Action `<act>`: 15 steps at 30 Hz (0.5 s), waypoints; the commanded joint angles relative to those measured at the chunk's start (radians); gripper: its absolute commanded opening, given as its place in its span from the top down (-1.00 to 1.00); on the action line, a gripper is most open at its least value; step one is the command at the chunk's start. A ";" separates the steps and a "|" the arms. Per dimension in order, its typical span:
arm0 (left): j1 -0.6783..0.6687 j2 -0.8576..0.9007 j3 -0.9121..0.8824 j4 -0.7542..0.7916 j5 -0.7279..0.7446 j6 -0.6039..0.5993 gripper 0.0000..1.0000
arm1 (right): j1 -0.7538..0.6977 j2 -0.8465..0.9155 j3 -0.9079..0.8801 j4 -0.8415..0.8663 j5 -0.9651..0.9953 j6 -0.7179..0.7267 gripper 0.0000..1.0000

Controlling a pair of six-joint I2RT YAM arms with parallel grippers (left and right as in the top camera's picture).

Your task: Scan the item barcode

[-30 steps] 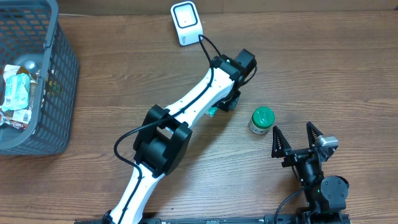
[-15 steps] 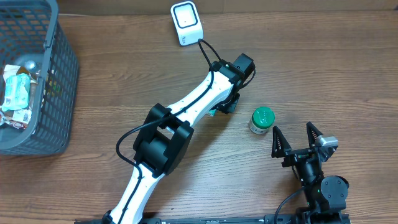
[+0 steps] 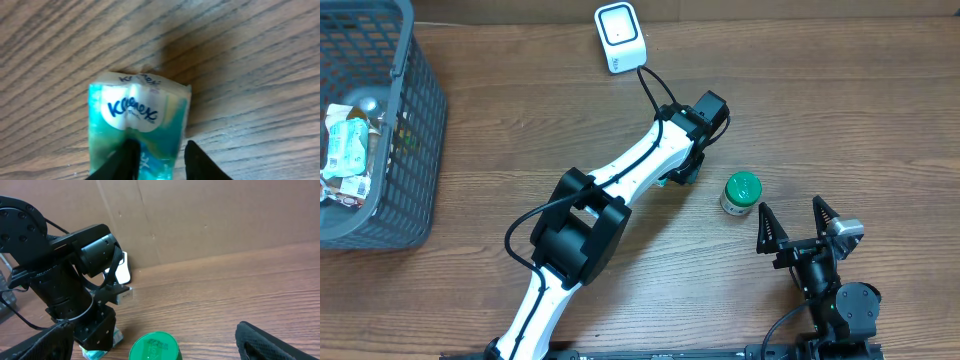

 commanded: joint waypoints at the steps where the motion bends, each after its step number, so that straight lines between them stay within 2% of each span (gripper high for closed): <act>1: 0.000 0.027 -0.045 0.017 0.018 -0.018 0.53 | -0.005 -0.008 -0.010 0.004 0.013 0.003 -1.00; 2: 0.000 0.027 -0.045 0.020 0.018 -0.017 0.57 | -0.005 -0.008 -0.010 0.004 0.013 0.003 -1.00; 5: 0.000 0.027 -0.044 0.026 0.018 -0.017 0.89 | -0.005 -0.008 -0.010 0.004 0.013 0.003 -1.00; 12: 0.011 0.020 -0.024 0.020 0.027 -0.018 0.92 | -0.005 -0.008 -0.010 0.004 0.013 0.003 -1.00; 15: 0.034 -0.026 -0.001 0.019 0.119 -0.018 0.92 | -0.005 -0.008 -0.010 0.004 0.013 0.003 -1.00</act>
